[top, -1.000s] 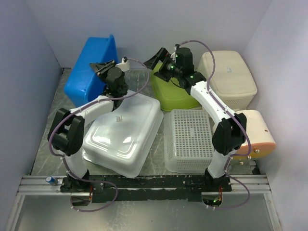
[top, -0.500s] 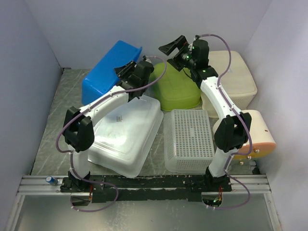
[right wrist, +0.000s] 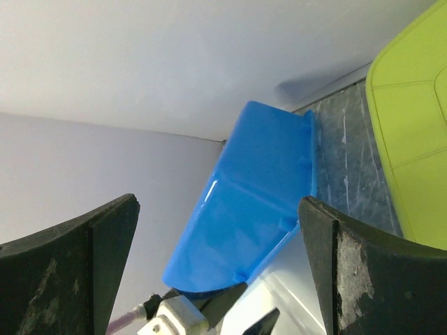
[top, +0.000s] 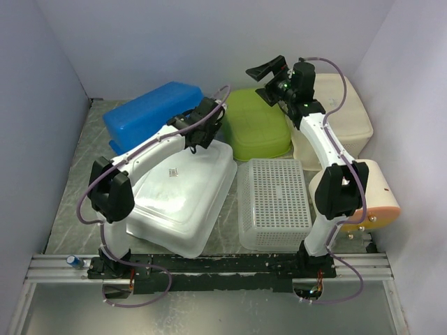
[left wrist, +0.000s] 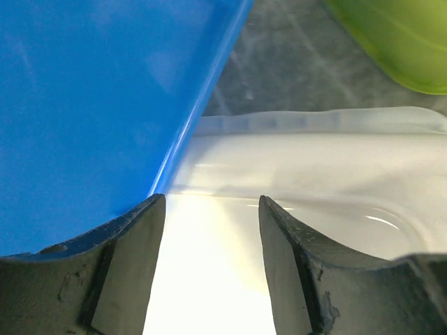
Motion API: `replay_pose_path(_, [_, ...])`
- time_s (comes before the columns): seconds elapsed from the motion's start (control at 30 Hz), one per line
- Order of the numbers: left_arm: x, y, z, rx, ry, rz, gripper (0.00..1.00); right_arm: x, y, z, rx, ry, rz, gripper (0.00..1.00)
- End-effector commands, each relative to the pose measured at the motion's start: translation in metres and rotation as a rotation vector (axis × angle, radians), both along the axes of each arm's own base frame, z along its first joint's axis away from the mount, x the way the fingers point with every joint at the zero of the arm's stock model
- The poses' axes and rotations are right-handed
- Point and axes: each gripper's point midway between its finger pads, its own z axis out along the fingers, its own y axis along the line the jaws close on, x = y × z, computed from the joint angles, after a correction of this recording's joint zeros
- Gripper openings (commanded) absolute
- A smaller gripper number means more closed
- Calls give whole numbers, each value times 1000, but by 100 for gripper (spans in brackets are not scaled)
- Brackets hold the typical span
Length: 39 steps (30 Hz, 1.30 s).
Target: Turn the large container upside down
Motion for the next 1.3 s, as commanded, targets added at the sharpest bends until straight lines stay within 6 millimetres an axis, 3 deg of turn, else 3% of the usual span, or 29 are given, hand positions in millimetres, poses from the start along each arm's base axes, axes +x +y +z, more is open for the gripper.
replay_pose_path(0.0, [-26, -33, 28, -276, 69, -82, 67, -7, -1, 14, 17, -42, 22, 99])
replay_pose_path(0.1, [-28, -34, 41, -313, 56, -74, 67, -12, 1, 6, 9, -30, 36, 99])
replay_pose_path(0.23, [-24, -18, 50, -332, 41, -16, 66, -25, 14, -8, -28, -19, 82, 99])
replay_pose_path(0.43, [-6, 45, 59, -471, 15, 132, 67, -49, 25, -46, -156, 25, 130, 99])
replay_pose_path(0.53, [2, 81, 79, -536, -48, 192, 68, -56, 38, -62, -224, 46, 169, 100])
replay_pose_path(0.67, [14, 129, 119, -640, -158, 252, 69, -51, 72, -81, -274, 82, 234, 100])
replay_pose_path(0.87, [32, 202, 134, -644, -237, 389, 69, -32, 122, -98, -294, 75, 306, 100])
replay_pose_path(0.93, [39, 230, 130, -653, -254, 449, 70, -22, 133, -115, -299, 104, 317, 100])
replay_pose_path(1.03, [54, 254, 110, -679, -215, 477, 69, -10, 145, -133, -286, 136, 331, 100])
replay_pose_path(1.13, [61, 260, 81, -648, -143, 485, 67, 1, 153, -144, -279, 138, 339, 96])
replay_pose_path(1.27, [46, 247, 55, -675, -43, 461, 64, 14, 163, -159, -292, 136, 356, 83])
